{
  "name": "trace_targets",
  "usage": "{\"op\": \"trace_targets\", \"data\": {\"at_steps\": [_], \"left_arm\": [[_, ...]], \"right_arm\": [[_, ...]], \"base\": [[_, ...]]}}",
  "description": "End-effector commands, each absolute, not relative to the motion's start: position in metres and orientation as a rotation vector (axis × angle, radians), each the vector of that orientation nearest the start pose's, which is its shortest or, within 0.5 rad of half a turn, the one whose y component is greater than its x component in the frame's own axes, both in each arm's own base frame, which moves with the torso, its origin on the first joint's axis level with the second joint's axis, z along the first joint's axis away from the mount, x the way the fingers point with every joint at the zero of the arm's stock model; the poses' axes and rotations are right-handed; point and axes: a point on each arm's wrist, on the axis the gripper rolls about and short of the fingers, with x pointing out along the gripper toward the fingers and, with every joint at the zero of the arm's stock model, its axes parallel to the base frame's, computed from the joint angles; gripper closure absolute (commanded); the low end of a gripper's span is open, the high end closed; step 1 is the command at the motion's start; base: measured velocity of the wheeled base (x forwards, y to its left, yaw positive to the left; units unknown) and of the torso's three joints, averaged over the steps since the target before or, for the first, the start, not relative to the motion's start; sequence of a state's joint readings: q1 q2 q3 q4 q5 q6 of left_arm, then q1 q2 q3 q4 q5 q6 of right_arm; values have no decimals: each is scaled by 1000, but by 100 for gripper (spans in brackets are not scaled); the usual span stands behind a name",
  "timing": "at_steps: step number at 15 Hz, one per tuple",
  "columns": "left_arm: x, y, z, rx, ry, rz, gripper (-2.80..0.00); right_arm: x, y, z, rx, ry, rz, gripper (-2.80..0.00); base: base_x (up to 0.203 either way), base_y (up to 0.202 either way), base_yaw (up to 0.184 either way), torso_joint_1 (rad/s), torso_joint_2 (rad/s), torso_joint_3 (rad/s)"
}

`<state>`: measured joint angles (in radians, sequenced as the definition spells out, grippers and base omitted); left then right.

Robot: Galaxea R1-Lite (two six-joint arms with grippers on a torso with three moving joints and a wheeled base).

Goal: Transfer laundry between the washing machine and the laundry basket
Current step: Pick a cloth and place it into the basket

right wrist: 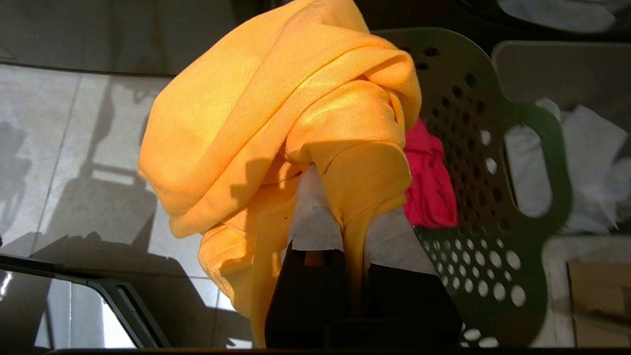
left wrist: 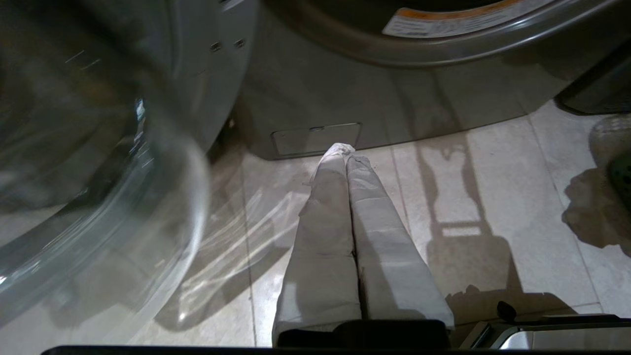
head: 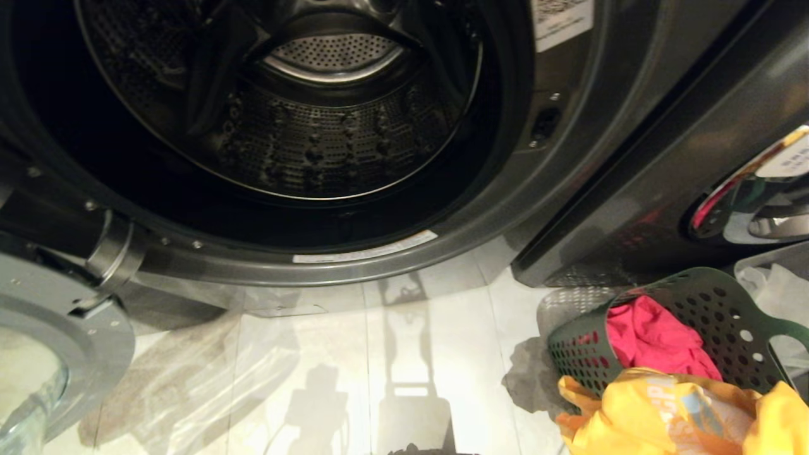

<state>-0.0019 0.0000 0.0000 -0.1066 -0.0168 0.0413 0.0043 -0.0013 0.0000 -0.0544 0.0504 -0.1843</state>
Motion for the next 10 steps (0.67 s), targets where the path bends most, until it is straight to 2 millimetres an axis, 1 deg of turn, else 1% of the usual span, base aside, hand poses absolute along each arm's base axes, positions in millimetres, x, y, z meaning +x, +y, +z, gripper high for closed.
{"op": "trace_targets", "data": {"at_steps": [1, 5, 6, 10], "left_arm": [[-20, 0, 75, 42, -68, -18, 0], [-20, 0, 75, 43, -68, -17, 0], [-20, 0, 75, 43, -68, -18, 0], [-20, 0, 75, 36, -66, -16, 0]], "right_arm": [[-23, 1, 81, -187, -62, 50, 0], [-23, 1, 85, -188, -97, 46, 0], [-24, 1, 86, -190, -103, 42, 0], [-29, 1, 102, -193, -155, 35, 0]], "base": [[1, 9, -176, 2, 2, 2], [-2, 7, -155, 4, 3, 3], [0, 2, -73, 4, 4, 7], [0, 0, 0, 0, 0, 0]]}}
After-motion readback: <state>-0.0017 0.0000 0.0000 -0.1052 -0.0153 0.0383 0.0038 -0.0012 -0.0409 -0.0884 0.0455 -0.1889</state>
